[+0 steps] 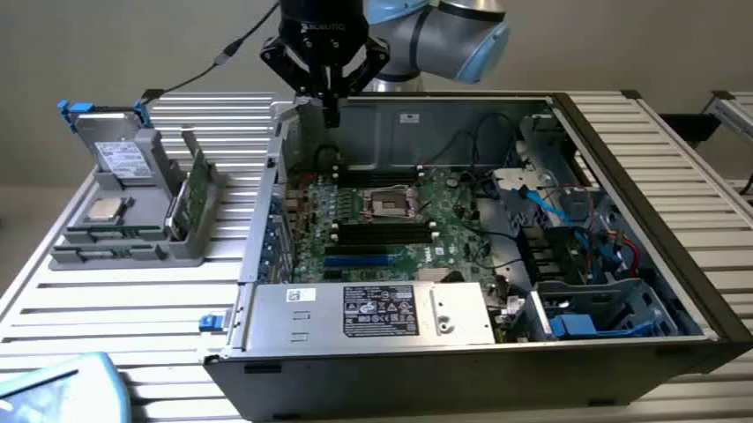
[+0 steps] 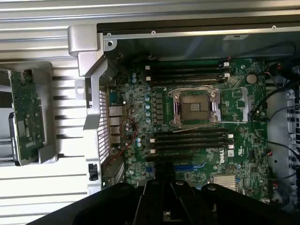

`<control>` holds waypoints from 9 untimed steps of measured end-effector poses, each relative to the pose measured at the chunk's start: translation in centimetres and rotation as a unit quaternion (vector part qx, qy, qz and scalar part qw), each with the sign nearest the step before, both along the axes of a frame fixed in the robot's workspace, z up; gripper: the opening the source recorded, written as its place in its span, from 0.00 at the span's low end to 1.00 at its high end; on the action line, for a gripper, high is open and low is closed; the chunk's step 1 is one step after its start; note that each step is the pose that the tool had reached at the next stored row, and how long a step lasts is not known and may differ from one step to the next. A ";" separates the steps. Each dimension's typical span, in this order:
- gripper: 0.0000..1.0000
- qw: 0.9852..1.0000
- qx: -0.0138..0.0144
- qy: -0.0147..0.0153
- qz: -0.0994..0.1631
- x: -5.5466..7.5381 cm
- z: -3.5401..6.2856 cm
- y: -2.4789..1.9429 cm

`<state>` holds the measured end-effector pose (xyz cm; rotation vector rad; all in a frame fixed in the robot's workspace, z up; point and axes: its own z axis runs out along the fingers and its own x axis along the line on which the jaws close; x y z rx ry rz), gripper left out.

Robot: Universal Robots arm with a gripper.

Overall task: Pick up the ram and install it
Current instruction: 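Reach for the ram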

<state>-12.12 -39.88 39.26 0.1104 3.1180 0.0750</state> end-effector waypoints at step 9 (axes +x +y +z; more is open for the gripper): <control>0.11 1.000 0.000 0.000 0.000 0.0 0.00 0.00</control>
